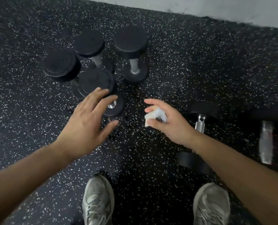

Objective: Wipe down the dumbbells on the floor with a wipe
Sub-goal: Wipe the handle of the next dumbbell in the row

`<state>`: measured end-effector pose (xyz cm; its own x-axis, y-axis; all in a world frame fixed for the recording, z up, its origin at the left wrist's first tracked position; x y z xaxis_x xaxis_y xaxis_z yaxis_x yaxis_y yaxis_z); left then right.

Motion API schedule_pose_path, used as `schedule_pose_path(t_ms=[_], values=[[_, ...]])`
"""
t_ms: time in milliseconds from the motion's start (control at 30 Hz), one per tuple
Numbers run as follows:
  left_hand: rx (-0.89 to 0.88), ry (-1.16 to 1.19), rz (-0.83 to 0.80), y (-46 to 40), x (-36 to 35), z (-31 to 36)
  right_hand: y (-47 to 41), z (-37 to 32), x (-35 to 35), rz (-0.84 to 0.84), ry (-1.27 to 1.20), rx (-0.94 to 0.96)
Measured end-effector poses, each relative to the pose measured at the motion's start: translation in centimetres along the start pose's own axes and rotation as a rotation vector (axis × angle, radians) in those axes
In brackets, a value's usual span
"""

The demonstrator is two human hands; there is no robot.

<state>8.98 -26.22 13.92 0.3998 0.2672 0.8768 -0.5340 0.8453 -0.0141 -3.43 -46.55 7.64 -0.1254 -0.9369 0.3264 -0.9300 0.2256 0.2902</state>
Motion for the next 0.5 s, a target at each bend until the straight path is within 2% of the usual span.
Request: schedule_pose_path(t_ms=[167, 367, 500], values=[[-0.035, 0.085, -0.148, 0.7, -2.9, 5.7, 3.8, 1.9, 4.0, 0.018, -0.043, -0.027], [0.075, 0.289, -0.095, -1.5, -9.8, 10.8, 6.9, 6.7, 8.8, 0.131, -0.05, -0.073], [0.171, 0.367, -0.078, -1.1, -14.2, 13.9, 9.3, 11.0, 11.3, 0.242, 0.064, -0.11]])
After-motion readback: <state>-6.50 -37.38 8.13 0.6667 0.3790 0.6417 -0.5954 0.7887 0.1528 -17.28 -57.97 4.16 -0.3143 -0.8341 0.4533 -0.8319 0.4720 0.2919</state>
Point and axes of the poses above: each hand's wrist, its own y-axis away from the middle knuckle, its own x-axis out of the back of the hand, z = x × y, the point moved 6 cm from there along -y, towards the middle knuckle, and after that the axes turned 8 degrees about y, right-handed, at the moved point
